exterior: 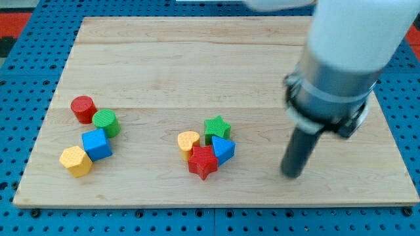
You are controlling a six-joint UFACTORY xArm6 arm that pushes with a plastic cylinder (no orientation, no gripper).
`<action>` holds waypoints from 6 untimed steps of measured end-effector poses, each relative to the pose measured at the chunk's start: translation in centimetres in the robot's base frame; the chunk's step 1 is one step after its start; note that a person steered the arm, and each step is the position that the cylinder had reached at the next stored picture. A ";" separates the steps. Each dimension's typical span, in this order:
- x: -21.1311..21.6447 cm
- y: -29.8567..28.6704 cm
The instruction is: Push the group of blocks towards top right
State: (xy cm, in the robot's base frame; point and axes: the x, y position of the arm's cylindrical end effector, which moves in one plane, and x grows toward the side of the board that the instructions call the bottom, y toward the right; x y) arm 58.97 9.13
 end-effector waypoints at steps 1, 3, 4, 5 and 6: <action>2.9 -9.0; -3.6 -13.4; -3.9 -9.6; -3.9 -9.2; -2.3 -9.4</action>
